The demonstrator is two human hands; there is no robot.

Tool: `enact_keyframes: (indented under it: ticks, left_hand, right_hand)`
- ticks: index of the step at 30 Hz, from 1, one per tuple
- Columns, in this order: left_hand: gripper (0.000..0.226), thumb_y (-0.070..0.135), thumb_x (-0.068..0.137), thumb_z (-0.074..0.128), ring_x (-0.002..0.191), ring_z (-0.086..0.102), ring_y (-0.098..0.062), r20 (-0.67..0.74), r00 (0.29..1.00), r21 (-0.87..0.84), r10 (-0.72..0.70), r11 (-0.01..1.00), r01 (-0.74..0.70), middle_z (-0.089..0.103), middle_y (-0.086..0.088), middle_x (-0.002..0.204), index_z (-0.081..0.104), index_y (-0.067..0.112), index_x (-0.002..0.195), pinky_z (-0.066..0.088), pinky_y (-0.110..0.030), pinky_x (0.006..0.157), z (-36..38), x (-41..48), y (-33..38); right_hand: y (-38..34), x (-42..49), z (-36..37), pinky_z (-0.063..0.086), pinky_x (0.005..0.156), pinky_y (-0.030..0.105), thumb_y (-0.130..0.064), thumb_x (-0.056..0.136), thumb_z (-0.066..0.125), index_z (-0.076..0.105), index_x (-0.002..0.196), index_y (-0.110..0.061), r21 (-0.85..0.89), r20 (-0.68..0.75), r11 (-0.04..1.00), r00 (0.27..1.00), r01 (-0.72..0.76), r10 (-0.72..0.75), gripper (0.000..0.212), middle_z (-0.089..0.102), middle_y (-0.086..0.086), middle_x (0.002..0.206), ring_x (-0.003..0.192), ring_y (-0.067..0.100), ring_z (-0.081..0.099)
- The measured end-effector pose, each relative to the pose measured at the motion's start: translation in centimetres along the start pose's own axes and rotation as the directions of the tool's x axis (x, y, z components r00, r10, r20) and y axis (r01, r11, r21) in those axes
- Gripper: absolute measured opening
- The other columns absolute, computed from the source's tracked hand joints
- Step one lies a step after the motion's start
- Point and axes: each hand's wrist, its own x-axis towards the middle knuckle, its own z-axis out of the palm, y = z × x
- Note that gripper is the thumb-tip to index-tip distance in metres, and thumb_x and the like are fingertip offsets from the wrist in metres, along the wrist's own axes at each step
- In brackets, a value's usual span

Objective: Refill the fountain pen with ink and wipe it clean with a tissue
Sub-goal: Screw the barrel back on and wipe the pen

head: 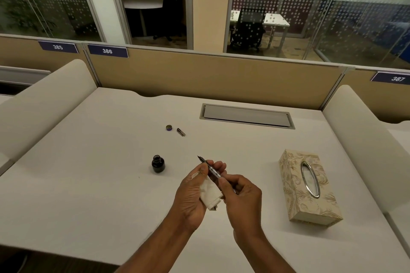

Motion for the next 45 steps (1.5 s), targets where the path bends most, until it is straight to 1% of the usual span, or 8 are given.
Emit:
enact_keyframes:
  ticks: [10,15,18,21,27,32,37,45]
  left_hand:
    - [0.017,0.013,0.092,0.065,0.112,0.073,-0.038,-0.015,1.000,0.006,-0.001,1.000,0.001,0.074,-0.025,0.112,0.078,0.003,0.095,0.063,-0.041,0.084,-1.4,0.8,-0.2]
    - [0.023,0.017,0.091,0.070,0.116,0.072,-0.036,-0.037,0.998,0.070,-0.054,0.996,0.057,0.074,-0.024,0.120,0.076,0.003,0.108,0.062,-0.043,0.081,-2.7,1.7,0.0]
    - [0.035,0.016,0.090,0.069,0.115,0.072,-0.037,-0.085,0.994,0.071,-0.062,0.995,0.068,0.072,-0.026,0.124,0.071,-0.001,0.120,0.063,-0.042,0.080,-3.5,2.4,-0.1]
    - [0.040,0.019,0.092,0.067,0.119,0.070,-0.034,-0.153,0.987,0.112,-0.037,0.992,0.055,0.072,-0.022,0.127,0.067,0.000,0.127,0.060,-0.044,0.090,-4.4,3.2,-0.1]
    - [0.030,0.011,0.100,0.061,0.115,0.071,-0.035,-0.321,0.946,0.140,0.031,0.990,0.015,0.074,-0.020,0.123,0.066,0.000,0.127,0.050,-0.047,0.105,-7.2,4.7,0.3]
    - [0.028,0.011,0.099,0.063,0.112,0.074,-0.033,-0.369,0.926,0.174,0.077,0.985,-0.012,0.076,-0.017,0.120,0.068,0.001,0.125,0.052,-0.046,0.104,-9.5,5.8,0.5]
    - [0.026,0.014,0.101,0.061,0.109,0.075,-0.027,-0.364,0.921,0.246,0.137,0.968,-0.047,0.079,-0.013,0.115,0.069,0.002,0.123,0.053,-0.043,0.102,-11.1,6.7,0.4]
    - [0.026,0.015,0.103,0.058,0.111,0.075,-0.026,-0.326,0.933,0.312,0.150,0.949,-0.044,0.079,-0.012,0.117,0.069,0.003,0.123,0.053,-0.040,0.100,-12.4,7.2,0.2]
  right_hand:
    - [0.9,0.6,0.0,0.050,0.058,0.026,-0.001,0.091,0.069,0.077,0.083,-0.007,0.155,0.065,0.954,0.966,-0.256,0.249,0.013,0.068,0.005,0.064,0.053,0.010,0.055]
    - [2.3,0.9,0.3,0.051,0.053,0.017,-0.014,0.090,0.073,0.073,0.082,-0.014,-0.028,0.094,0.992,0.988,-0.122,0.124,0.008,0.073,0.007,0.067,0.055,0.010,0.062]
    - [3.6,1.5,0.8,0.052,0.056,0.017,-0.020,0.090,0.074,0.071,0.079,-0.020,-0.189,0.089,0.981,0.994,-0.052,0.070,0.011,0.073,-0.003,0.069,0.060,0.008,0.066]
    - [5.3,2.2,1.5,0.051,0.063,0.017,-0.026,0.090,0.072,0.069,0.077,-0.026,-0.294,0.034,0.956,0.999,-0.003,0.013,0.014,0.072,-0.015,0.075,0.073,0.005,0.066]
    - [9.5,4.5,3.6,0.050,0.066,0.025,-0.023,0.092,0.071,0.063,0.078,-0.027,-0.406,-0.117,0.913,0.989,0.039,-0.094,0.016,0.066,-0.010,0.079,0.076,0.006,0.063]
    - [13.1,6.6,5.1,0.049,0.061,0.031,-0.021,0.091,0.071,0.062,0.080,-0.024,-0.578,-0.152,0.813,0.970,0.069,-0.190,0.015,0.061,-0.010,0.079,0.074,0.013,0.059]
    - [15.9,8.1,5.6,0.050,0.060,0.041,-0.013,0.085,0.076,0.064,0.082,-0.014,-0.735,-0.064,0.655,0.944,0.175,-0.324,0.012,0.062,0.000,0.080,0.074,0.024,0.057]
    - [18.7,9.4,5.6,0.056,0.077,0.045,-0.004,0.082,0.075,0.071,0.085,-0.005,-0.861,0.064,0.450,0.929,0.237,-0.365,0.005,0.072,0.011,0.100,0.097,0.034,0.067]
